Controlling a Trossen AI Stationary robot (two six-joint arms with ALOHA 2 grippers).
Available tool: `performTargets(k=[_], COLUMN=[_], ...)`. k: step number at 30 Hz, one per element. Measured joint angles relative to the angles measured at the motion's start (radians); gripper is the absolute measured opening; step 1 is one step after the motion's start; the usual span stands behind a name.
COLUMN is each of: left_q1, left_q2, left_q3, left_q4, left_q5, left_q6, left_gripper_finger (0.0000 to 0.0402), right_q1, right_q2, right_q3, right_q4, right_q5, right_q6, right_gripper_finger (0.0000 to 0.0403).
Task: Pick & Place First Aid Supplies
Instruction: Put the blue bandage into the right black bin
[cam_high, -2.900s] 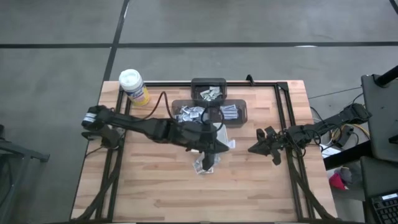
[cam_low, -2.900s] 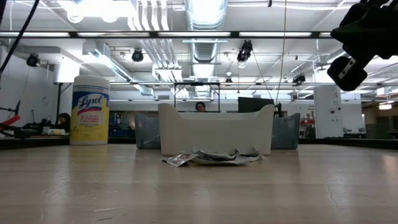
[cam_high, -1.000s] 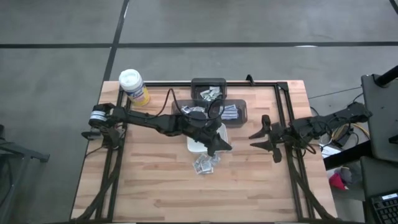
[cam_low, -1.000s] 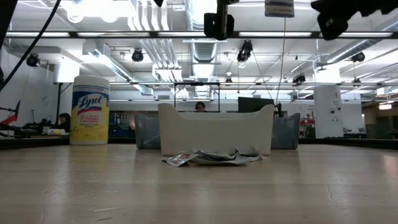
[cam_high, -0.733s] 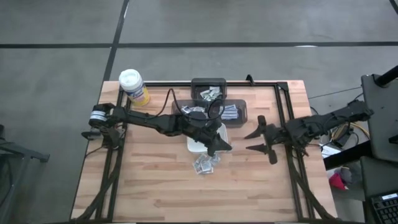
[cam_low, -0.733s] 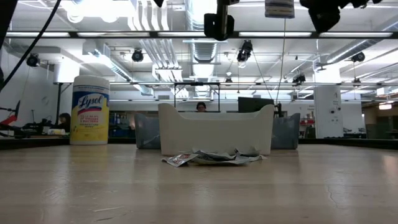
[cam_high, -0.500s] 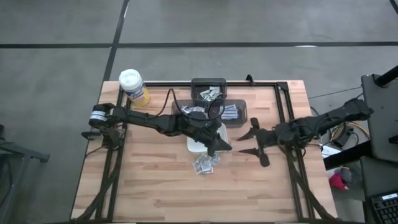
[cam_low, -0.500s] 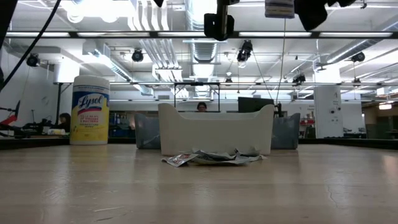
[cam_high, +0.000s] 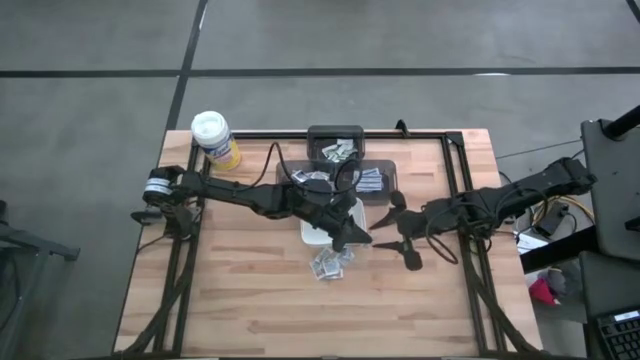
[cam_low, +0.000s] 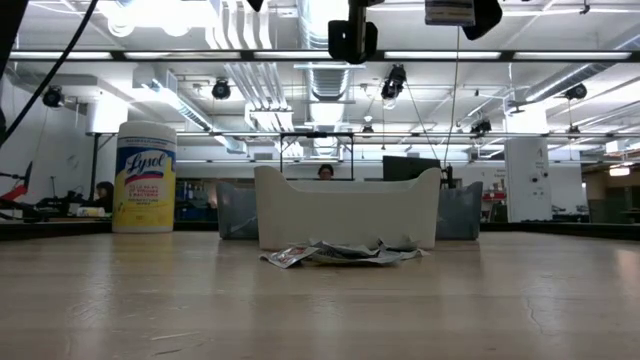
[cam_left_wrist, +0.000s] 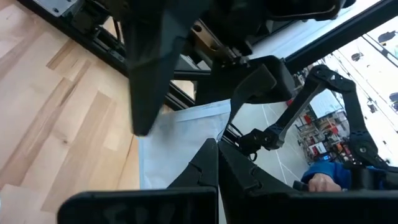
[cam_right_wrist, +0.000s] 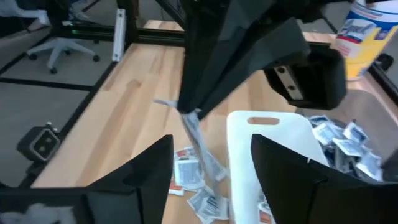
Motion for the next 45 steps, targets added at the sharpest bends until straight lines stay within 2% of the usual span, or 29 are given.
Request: performTargets(k=[5,19,31,41,45], left_q1=[0.0,0.0,0.002,0.051,0.105], left_q2=[0.0,0.0,0.0,-0.004,-0.005], left_q3=[0.0,0.0,0.0,0.0,0.0], left_q4=[-0.008,-0.008,-0.007,-0.022,-0.049], left_q5=[0.007,0.006,-0.007,0.009,0.111], left_q6=[0.006,0.008,0.105,0.164,0.185], left_gripper_finger=[0.0,0.0,0.0006,0.0091,0.0111], right_q1=[0.0,0.0,-0.002,-0.034,-0.06], right_q2=[0.014,0.011,0.011,0.012,0.012], right_q3=[0.006,0.006,0.005,0.004,0.004], right_q4=[0.0,0.002,0.001,-0.102,-0.179], right_q5=[-0.029,-0.032,-0.029,-0.024,0.015], right_q6=[0.008,0.027,0.075,0.129,0.139], right_gripper_finger=[0.0172,0.0018,0.0008,0.0008,0.0008])
